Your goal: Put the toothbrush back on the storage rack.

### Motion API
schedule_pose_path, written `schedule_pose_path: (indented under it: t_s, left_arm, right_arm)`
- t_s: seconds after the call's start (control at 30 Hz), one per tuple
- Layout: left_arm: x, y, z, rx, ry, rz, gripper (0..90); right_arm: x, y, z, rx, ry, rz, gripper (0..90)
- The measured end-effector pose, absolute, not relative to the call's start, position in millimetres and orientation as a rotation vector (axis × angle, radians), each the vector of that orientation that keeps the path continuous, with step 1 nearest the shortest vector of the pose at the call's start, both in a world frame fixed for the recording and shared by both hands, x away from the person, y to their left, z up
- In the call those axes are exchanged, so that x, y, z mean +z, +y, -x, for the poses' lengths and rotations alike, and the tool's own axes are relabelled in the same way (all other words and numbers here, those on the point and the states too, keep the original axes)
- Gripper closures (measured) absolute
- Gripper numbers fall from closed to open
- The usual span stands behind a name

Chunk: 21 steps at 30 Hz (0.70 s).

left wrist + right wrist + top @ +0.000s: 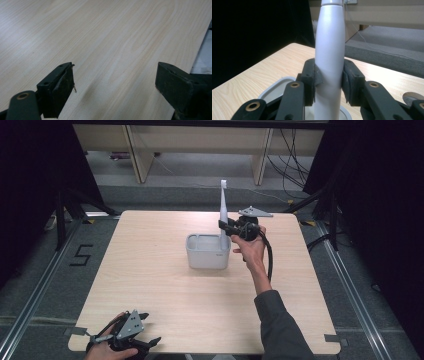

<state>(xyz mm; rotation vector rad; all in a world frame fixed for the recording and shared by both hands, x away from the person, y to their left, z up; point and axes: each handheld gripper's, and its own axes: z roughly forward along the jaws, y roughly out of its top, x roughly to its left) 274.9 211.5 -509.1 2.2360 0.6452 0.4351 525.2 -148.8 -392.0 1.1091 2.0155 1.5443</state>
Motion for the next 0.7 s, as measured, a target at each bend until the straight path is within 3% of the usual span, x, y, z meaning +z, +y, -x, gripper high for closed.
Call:
schedule_pose_path:
  t_s: [0.7]
  left_arm:
    - [-507.9,211.8,-275.0,0.451,0.638,-2.23,14.8]
  right_arm:
    - [-408.1,-150.0,-514.5,1.523,2.045,-1.093,66.3]
